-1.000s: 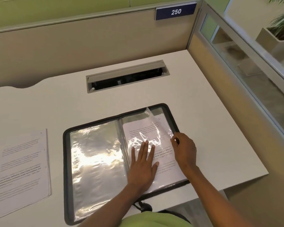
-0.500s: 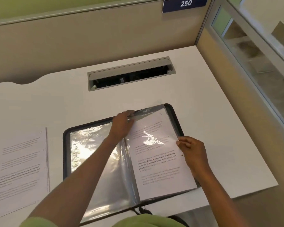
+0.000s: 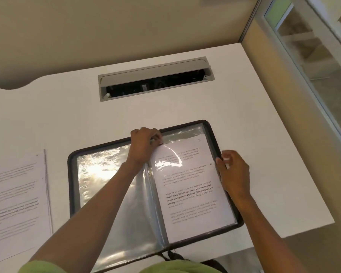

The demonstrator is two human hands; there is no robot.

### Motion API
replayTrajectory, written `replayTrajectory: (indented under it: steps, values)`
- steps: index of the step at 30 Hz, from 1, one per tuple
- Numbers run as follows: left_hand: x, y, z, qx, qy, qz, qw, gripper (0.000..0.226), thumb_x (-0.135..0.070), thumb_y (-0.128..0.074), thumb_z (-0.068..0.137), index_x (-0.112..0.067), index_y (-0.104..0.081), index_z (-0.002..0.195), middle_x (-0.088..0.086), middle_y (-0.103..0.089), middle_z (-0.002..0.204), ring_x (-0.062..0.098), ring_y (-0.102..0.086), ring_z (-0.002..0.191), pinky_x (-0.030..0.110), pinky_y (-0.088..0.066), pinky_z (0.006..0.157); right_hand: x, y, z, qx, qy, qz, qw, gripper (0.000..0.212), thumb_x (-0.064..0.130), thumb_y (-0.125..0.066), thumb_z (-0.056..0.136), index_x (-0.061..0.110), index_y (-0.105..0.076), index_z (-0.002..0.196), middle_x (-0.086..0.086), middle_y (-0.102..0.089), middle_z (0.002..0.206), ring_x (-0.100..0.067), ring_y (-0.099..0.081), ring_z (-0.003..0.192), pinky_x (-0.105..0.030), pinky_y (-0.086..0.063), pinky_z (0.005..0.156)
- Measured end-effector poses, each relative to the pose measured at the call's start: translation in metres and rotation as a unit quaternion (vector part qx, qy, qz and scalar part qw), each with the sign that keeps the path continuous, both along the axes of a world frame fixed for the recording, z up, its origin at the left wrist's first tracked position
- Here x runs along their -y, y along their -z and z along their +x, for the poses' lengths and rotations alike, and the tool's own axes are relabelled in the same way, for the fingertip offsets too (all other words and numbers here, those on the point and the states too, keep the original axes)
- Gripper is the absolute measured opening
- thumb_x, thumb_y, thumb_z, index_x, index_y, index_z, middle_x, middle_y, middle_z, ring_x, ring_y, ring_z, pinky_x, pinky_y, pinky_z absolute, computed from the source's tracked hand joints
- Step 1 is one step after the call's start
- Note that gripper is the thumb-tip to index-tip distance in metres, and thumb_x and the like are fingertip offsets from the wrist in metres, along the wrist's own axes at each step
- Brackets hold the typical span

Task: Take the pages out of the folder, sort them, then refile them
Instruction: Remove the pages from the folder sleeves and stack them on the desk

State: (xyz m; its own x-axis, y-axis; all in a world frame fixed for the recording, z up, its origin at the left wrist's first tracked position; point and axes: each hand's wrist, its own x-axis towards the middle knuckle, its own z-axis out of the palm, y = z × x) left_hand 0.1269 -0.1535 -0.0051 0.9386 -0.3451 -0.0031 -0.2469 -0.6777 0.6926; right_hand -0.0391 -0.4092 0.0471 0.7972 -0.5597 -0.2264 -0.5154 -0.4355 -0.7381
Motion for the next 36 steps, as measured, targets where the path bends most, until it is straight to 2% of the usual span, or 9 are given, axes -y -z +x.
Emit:
replayTrajectory:
  steps: [3,6,14,16,21,25,29,34,36]
  values:
    - [-0.003,0.011,-0.002,0.01,-0.008,0.006,1.0,0.014,-0.025,-0.077,0.091,-0.035,-0.07,0.085,-0.016,-0.07,0.09,0.006,-0.057,0.102,0.031,-0.026,0.101,-0.015,-0.018,0.048,0.094,-0.112,-0.053,0.988,0.02,0.015,-0.062,0.101,0.013,-0.067,0.12,0.003,-0.067,0.115,-0.011,-0.063,0.103,-0.021,-0.048,0.091]
    - [-0.005,0.018,-0.004,0.007,-0.022,-0.009,1.0,0.009,-0.028,-0.076,0.092,-0.036,-0.074,0.089,-0.013,-0.071,0.1,0.015,-0.056,0.111,0.028,-0.024,0.102,-0.037,-0.031,0.109,0.095,-0.258,-0.047,0.96,0.021,0.01,-0.057,0.101,0.011,-0.072,0.117,0.0,-0.071,0.115,-0.013,-0.065,0.103,-0.025,-0.051,0.094]
    - [-0.005,0.015,-0.015,0.056,-0.032,-0.033,0.997,0.004,-0.028,-0.076,0.092,-0.028,-0.079,0.095,-0.014,-0.073,0.101,0.015,-0.058,0.105,0.042,-0.033,0.097,-0.078,-0.03,0.2,-0.162,-0.568,-0.167,0.789,0.018,0.006,-0.067,0.09,0.014,-0.082,0.092,0.001,-0.076,0.087,-0.014,-0.066,0.074,-0.027,-0.053,0.068]
    - [-0.008,0.014,-0.018,0.033,-0.023,-0.051,0.998,0.007,-0.027,-0.07,0.095,-0.028,-0.077,0.097,-0.015,-0.073,0.101,0.011,-0.056,0.106,0.039,-0.03,0.098,-0.08,-0.021,0.208,-0.2,-0.587,-0.2,0.759,0.019,0.006,-0.068,0.089,0.018,-0.082,0.091,0.003,-0.077,0.086,-0.015,-0.068,0.078,-0.026,-0.052,0.068]
    - [-0.009,0.009,-0.02,0.029,-0.021,-0.065,0.997,0.009,-0.021,-0.066,0.097,-0.025,-0.074,0.099,-0.013,-0.072,0.101,0.013,-0.055,0.104,0.039,-0.03,0.097,-0.077,-0.019,0.222,-0.281,-0.571,-0.184,0.749,0.022,0.003,-0.067,0.088,0.021,-0.079,0.092,0.004,-0.074,0.077,-0.013,-0.071,0.067,-0.025,-0.052,0.062]
    - [-0.007,0.008,-0.02,0.03,-0.027,-0.067,0.997,0.012,-0.022,-0.062,0.097,-0.026,-0.073,0.1,-0.014,-0.073,0.1,0.016,-0.058,0.104,0.04,-0.031,0.099,-0.077,-0.02,0.228,-0.32,-0.579,-0.209,0.721,0.022,0.005,-0.067,0.082,0.021,-0.079,0.092,0.001,-0.077,0.087,-0.016,-0.063,0.072,-0.023,-0.045,0.059]
    - [-0.003,0.015,-0.028,0.049,-0.068,-0.071,0.994,0.01,-0.018,-0.07,0.097,-0.025,-0.074,0.103,-0.011,-0.073,0.104,0.019,-0.063,0.102,0.049,-0.042,0.1,-0.082,-0.015,0.227,-0.339,-0.598,-0.23,0.689,0.011,0.025,-0.083,0.082,0.017,-0.076,0.084,0.001,-0.073,0.085,-0.016,-0.058,0.074,-0.028,-0.044,0.066]
    - [0.004,0.012,-0.073,0.087,-0.135,-0.061,0.985,0.039,-0.02,-0.066,0.102,-0.017,-0.059,0.141,0.001,-0.048,0.158,0.018,-0.04,0.147,0.033,-0.025,0.122,-0.082,-0.01,0.215,-0.314,-0.625,-0.248,0.671,0.009,0.019,-0.076,0.088,0.012,-0.071,0.089,0.0,-0.067,0.086,-0.019,-0.057,0.079,-0.029,-0.043,0.069]
    - [0.011,0.012,-0.101,0.075,-0.084,-0.022,0.993,0.047,-0.027,-0.059,0.106,-0.018,-0.049,0.151,0.0,-0.031,0.169,0.017,-0.024,0.156,0.039,-0.02,0.128,-0.083,-0.009,0.211,-0.294,-0.628,-0.265,0.67,0.011,0.014,-0.078,0.086,0.015,-0.067,0.083,0.004,-0.064,0.079,-0.018,-0.056,0.079,-0.028,-0.039,0.066]
